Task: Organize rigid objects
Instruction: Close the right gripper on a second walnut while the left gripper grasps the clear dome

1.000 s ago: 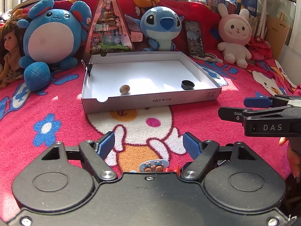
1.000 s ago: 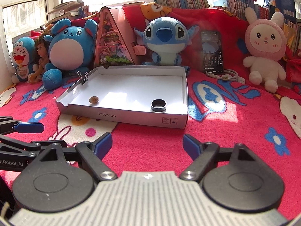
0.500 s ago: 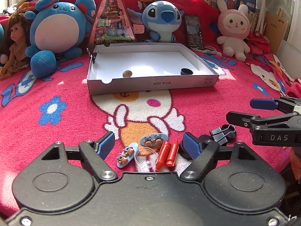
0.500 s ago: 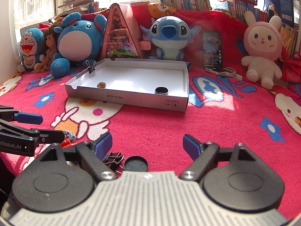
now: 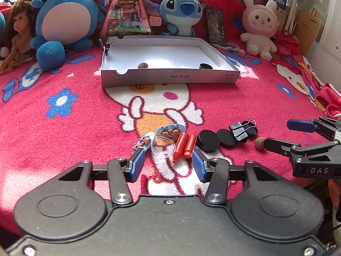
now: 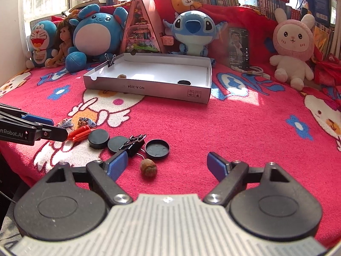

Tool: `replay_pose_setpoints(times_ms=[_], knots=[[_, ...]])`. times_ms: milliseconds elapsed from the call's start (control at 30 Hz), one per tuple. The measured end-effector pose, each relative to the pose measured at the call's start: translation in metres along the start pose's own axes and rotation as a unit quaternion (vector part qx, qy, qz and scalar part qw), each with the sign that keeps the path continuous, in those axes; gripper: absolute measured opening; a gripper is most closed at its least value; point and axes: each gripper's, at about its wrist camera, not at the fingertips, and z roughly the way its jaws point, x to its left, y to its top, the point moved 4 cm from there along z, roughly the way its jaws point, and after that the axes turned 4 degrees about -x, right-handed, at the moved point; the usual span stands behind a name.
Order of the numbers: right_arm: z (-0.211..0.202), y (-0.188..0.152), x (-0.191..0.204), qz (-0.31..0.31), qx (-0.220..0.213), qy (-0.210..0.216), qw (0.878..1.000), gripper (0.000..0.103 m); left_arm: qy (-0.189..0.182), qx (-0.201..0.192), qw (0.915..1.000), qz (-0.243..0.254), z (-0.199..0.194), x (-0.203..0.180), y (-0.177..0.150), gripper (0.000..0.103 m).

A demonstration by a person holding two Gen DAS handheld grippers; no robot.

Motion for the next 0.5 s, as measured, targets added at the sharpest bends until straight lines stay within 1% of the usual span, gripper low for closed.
replay_pose_setpoints(times_ms=[133,200,233,267,400,433,500], knots=[[-0.002,-0.006,0.003,-0.006,0.006,0.004,1.000,0.083,-0.004,0.008,1.0000,0.000,-0.001,0.000,-0.007,0.038],[-0.001,-0.009,0.004,-0.001,0.010,0.007,1.000,0.077,-0.006,0.008,0.9999,0.003,-0.001,-0.001,-0.008,0.035],[0.000,-0.009,0.004,0.002,0.012,0.009,1.000,0.075,-0.003,0.007,1.0000,0.006,-0.001,-0.002,-0.009,0.034],[0.001,-0.010,0.005,0.006,0.015,0.011,1.000,0.071,0.001,0.007,0.9999,0.008,0.000,-0.002,-0.010,0.032],[0.005,-0.013,0.008,0.007,0.022,0.015,1.000,0.062,0.020,0.006,0.9997,0.011,0.006,0.001,-0.009,0.024],[0.006,-0.013,0.008,0.006,0.022,0.014,1.000,0.061,0.023,0.005,0.9997,0.011,0.007,0.002,-0.009,0.023],[0.008,-0.013,0.010,0.002,0.022,0.012,1.000,0.054,0.026,0.002,0.9996,0.012,0.009,0.002,-0.008,0.023]])
